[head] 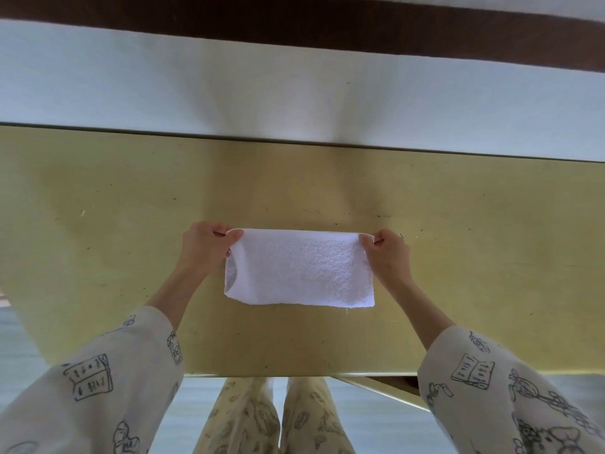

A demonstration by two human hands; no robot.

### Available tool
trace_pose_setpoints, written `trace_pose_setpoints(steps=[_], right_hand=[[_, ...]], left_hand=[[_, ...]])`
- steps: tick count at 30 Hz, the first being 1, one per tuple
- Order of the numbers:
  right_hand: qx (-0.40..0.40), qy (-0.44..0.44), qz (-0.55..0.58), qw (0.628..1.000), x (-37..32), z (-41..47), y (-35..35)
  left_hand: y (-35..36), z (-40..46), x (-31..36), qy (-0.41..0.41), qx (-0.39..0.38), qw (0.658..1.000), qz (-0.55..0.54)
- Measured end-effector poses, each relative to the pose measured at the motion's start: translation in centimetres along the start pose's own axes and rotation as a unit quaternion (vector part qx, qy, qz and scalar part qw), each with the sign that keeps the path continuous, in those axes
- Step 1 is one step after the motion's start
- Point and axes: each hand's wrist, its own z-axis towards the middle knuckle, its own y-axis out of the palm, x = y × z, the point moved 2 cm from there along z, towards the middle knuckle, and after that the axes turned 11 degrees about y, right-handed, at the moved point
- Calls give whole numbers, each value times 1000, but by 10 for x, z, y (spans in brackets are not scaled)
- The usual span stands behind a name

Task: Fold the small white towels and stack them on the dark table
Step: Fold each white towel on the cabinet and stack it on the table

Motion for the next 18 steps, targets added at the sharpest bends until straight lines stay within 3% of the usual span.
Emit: trace_pose_setpoints(steps=[11,13,15,18], right_hand=[[16,19,30,999,2,-5,-3],[44,17,54,997,2,-11,-7],[131,-60,23,989,3,-21,-10],[206,-266,-62,940,3,-46,8]], left_hand=[[-3,2,0,-41,1,999,-27],[-7,-3,3,-45,18,999,19],[-11,-15,6,30,97,985,142],[9,-46,15,244,174,916,268]])
